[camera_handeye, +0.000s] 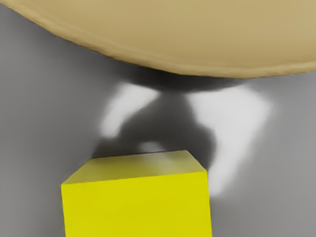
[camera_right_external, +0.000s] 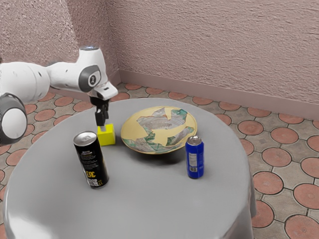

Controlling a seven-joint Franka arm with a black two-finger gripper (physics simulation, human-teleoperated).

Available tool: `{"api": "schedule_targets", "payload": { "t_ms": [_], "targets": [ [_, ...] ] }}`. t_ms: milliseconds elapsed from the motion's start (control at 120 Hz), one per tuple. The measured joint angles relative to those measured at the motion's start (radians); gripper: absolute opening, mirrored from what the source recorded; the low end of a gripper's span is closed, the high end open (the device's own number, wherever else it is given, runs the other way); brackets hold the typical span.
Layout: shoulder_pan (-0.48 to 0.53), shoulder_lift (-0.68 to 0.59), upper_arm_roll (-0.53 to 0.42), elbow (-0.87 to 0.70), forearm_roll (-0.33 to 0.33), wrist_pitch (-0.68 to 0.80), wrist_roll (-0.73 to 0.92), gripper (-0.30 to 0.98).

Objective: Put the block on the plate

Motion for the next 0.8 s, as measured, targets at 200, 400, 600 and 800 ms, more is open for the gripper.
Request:
{"api": "schedule_targets", "payload": {
  "t_ms": [200,400,600,800],
  "targets": [
    [0.029,0.045,-0.018,0.029,0.002,0.005,0.016,0.69],
    [0.038,0.072,-0.022,0.039,0.003,0.011,0.029,0.69],
    [0.043,0.098,-0.025,0.039,0.003,0.02,0.04,0.69],
    [0.047,0.115,-0.033,0.039,0.003,0.032,0.048,0.65]
  ]
}}
